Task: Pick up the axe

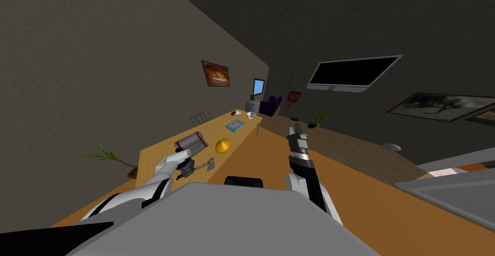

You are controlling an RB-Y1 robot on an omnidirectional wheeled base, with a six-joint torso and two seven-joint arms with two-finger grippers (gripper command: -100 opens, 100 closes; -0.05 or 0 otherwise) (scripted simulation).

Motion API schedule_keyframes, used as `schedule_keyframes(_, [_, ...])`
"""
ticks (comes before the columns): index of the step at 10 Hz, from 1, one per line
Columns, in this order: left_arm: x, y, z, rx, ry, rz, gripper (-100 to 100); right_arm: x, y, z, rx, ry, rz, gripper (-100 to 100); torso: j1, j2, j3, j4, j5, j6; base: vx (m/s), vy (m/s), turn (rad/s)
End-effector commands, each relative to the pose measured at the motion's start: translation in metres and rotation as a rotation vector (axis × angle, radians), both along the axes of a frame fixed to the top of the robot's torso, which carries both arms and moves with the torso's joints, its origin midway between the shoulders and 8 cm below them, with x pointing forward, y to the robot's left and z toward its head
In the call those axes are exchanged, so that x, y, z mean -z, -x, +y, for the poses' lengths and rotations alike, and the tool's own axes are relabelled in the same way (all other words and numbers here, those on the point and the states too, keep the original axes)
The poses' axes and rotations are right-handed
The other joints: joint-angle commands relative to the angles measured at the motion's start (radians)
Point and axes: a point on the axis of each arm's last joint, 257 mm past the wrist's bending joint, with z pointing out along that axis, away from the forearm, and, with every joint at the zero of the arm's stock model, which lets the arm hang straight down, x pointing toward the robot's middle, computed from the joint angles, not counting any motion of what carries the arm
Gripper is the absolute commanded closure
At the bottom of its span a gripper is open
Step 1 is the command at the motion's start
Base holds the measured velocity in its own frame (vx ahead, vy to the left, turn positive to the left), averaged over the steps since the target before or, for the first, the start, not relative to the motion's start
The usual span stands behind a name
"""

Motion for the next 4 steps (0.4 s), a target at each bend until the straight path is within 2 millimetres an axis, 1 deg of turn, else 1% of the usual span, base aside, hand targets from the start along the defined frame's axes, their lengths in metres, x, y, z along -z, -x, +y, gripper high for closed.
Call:
schedule_keyframes(1, [-0.0113, -0.004, 0.009, 0.0, -0.002, 0.001, 100, 0.0, 0.0, 0.0, 0.0, 0.0, 0.0, 0, 0.0, 0.0, 0.0, 0.0, 0.0, 0.0, -0.021, -0.063, -0.004])
schedule_keyframes(2, [-0.0166, -0.0057, 0.0125, 0.0, -0.002, 0.001, 100, 0.0, 0.0, 0.0, 0.0, 0.0, 0.0, 0, -0.002, 0.0, 0.0, 0.0, 0.0, 0.0, -0.016, -0.06, 0.001])
schedule_keyframes(3, [-0.0125, -0.0053, 0.0103, 0.0, -0.004, -0.001, 100, 0.0, 0.0, 0.0, 0.0, 0.0, 0.0, 0, -0.003, 0.0, 0.0, 0.0, 0.0, 0.0, -0.008, -0.024, 0.001])
schedule_keyframes(4, [-0.0133, -0.0055, 0.0103, 0.0, -0.003, 0.0, 0, 0.0, 0.0, 0.0, 0.0, 0.0, 0.0, 0, -0.001, -0.001, 0.0, 0.0, 0.001, 0.0, -0.002, -0.005, 0.0])
